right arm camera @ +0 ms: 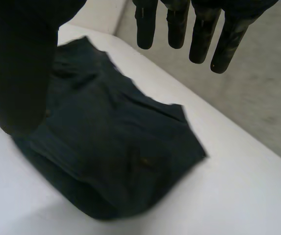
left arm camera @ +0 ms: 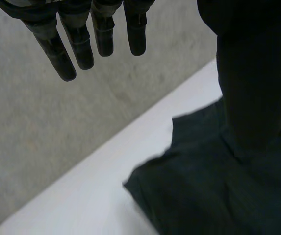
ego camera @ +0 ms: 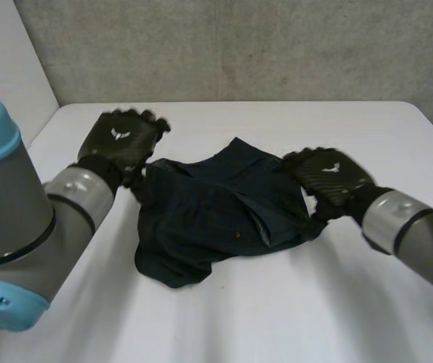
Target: Fold the shorts.
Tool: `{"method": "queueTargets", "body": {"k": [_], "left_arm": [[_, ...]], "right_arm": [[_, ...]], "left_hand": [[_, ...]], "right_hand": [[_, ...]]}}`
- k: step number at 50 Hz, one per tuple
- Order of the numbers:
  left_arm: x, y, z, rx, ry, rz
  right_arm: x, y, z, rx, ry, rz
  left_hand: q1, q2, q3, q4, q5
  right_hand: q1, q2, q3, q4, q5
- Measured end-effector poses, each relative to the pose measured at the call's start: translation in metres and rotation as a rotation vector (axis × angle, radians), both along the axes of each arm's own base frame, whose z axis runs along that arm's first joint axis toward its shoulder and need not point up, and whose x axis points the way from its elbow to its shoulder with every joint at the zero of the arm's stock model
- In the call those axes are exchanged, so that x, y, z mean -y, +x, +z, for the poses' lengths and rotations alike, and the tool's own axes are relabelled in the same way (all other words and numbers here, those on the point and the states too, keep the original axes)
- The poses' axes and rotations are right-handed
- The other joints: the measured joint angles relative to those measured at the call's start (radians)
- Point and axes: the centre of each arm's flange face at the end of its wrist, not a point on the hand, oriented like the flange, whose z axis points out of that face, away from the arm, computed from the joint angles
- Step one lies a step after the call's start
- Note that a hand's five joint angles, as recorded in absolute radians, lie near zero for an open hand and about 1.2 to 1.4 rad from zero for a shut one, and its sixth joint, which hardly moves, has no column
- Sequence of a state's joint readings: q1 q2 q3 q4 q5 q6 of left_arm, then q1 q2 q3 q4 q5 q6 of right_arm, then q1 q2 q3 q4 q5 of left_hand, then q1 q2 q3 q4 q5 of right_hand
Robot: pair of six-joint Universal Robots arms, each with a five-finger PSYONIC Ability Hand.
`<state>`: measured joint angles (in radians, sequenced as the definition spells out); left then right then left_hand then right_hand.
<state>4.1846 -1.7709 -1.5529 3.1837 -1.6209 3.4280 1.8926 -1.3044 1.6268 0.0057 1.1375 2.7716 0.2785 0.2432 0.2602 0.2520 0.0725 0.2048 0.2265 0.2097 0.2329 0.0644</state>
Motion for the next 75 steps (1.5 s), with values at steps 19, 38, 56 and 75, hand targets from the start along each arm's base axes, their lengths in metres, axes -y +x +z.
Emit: {"method": "queueTargets", "body": {"k": [19,38,56,75], "left_arm": [[-0.016,0.034,-0.027,-0.011,-0.019,0.068],[-0.023,0.031,-0.039,0.004,0.013,0.051],[-0.023,0.009,-0.063,0.012,0.094,0.006],[-0.030,0.021,-0.095,0.096,0.202,0.133]], "right_arm": [[0.053,0.036,-0.056,-0.039,-0.081,-0.271],[0.086,-0.064,-0.015,-0.146,-0.098,-0.491],[0.076,-0.056,0.034,-0.217,-0.257,-0.400],[0.052,0.107,0.017,-0.083,-0.370,0.212]], "left_hand": [[0.000,0.000,0.000,0.000,0.000],[0.000,0.000,0.000,0.000,0.000],[0.000,0.000,0.000,0.000,0.000],[0.000,0.002,0.000,0.001,0.003]], "right_hand": [[0.743,0.945,0.955,0.945,0.902],[0.755,0.945,0.968,0.954,0.905],[0.003,0.001,0.006,0.002,0.005],[0.003,0.001,0.008,0.002,0.005]]}}
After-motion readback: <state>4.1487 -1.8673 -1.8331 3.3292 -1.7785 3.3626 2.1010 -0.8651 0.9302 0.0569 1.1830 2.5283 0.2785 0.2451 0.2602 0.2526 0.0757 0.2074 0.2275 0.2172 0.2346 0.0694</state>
